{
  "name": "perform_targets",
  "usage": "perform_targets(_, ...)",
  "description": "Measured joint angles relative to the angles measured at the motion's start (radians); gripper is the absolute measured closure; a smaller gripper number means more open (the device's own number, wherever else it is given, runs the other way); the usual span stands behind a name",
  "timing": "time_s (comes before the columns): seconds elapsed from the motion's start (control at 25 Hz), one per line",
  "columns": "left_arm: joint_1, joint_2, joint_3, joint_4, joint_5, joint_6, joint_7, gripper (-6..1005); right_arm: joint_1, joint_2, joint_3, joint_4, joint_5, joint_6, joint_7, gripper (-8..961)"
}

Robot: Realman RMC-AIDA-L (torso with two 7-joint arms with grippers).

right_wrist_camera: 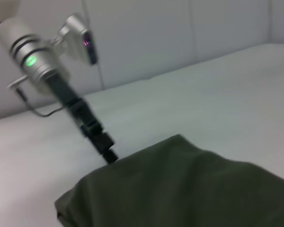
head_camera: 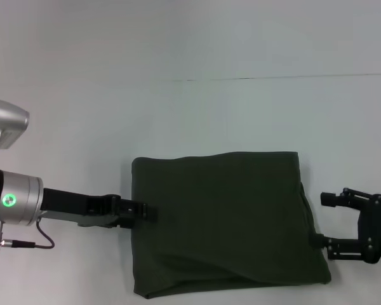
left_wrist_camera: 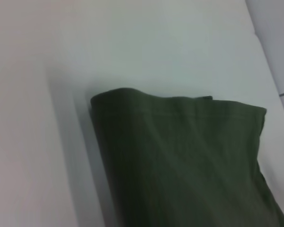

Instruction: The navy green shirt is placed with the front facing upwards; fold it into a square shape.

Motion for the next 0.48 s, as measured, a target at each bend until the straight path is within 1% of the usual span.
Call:
perform_targets(0.24, -0.007, -0.001, 0.027, -0.001, 0.001, -0.009, -0.003, 231, 0.000, -0.001, 0.000, 0.007, -0.005, -0.002, 0.001, 26)
perform_targets(0.48, -0.018, -0.018, 0.066, -0.001, 0.001, -0.048, -0.014, 231, 0.001, 0.000, 0.000, 0.007, -0.006, -0.002, 0.002, 25)
